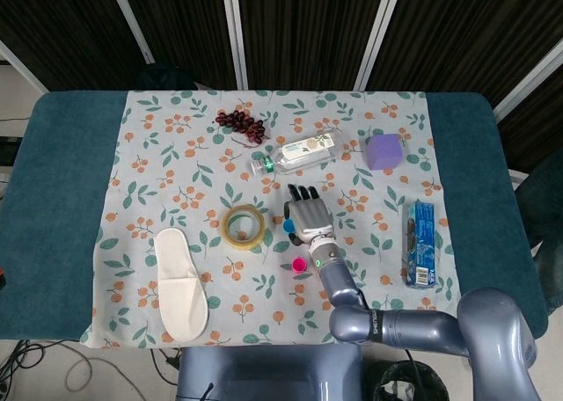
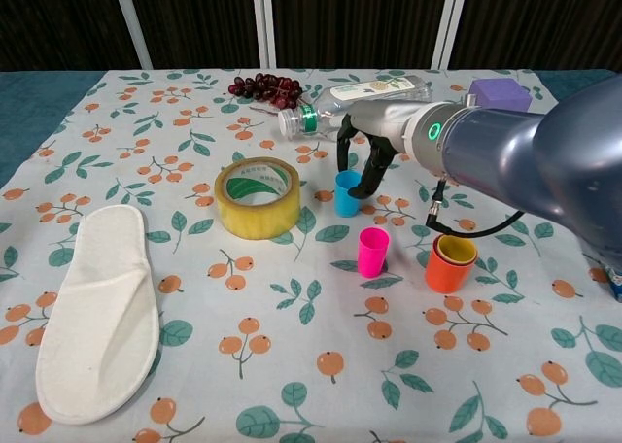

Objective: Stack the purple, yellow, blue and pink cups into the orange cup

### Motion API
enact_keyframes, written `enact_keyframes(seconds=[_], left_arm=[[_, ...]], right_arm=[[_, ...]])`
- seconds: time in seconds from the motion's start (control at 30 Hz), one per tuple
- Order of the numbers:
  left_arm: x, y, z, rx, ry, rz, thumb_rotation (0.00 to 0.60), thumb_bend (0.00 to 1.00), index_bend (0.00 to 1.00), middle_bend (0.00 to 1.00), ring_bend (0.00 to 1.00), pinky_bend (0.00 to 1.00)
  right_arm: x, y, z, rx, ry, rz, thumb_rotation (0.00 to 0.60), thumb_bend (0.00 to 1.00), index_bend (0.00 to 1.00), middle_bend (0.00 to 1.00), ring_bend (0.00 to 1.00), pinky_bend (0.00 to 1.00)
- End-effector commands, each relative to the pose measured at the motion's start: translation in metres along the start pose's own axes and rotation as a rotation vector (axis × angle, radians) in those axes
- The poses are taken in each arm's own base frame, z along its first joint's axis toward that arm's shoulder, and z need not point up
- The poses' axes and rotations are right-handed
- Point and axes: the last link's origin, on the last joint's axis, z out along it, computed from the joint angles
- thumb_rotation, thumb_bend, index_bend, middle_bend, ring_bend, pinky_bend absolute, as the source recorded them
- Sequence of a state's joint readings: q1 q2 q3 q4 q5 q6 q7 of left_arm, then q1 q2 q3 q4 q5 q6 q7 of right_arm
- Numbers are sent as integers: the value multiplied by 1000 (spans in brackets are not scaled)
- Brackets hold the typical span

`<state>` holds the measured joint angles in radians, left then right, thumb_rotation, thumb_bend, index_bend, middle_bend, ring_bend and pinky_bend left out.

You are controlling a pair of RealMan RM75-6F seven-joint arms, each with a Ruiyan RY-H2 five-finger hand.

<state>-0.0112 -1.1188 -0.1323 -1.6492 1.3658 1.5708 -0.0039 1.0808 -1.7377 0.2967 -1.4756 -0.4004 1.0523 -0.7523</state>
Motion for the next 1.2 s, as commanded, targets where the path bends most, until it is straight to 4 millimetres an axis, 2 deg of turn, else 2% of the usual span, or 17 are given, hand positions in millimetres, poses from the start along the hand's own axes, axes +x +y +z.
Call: enact_keyframes(seconds=[0.03,0.23,0.43,0.47,0.53,0.57,0.73,0.87,1.1,1.2], left_arm=[[0,0,0,-1,1,0,600,798,188,20,0,0],[0,0,0,0,1,0,600,798,188,20,0,0],[0,0,0,0,0,1,600,798,188,20,0,0],[0,0,0,0,-1,1,600,798,188,20,0,0],[0,0,0,-1,-1,0,600,798,189,20,0,0],[0,0,0,-2,-1,1,600,798,189,20,0,0],[-1,1,0,-4,0,4,600,798,189,20,0,0],[-1,2,0,-4,2,4,600,798,189,20,0,0],[-1,1,0,-2,1,4,600,798,189,20,0,0],[-1,2,0,-4,0,5,600,798,189,20,0,0]], right_arm=[[0,0,0,-4,5,6,600,394,476,0,35,246],[2,0,-2,-1,1,15,600,394,480,0,35,392],[24,5,-16,20,45,5,600,394,479,0,35,487],[30,8,-22,22,55,-5,600,394,480,0,35,416],[38,13,-32,28,64,-24,600,395,480,0,35,157],[40,14,-36,30,64,-28,600,395,480,0,35,82],[58,31,-77,54,68,-49,600,395,480,0,35,72],[64,45,-104,59,79,-70,600,394,480,0,35,72],[53,74,-149,48,47,-92,600,394,484,0,35,72],[46,78,-158,56,34,-88,600,394,485,0,35,72]])
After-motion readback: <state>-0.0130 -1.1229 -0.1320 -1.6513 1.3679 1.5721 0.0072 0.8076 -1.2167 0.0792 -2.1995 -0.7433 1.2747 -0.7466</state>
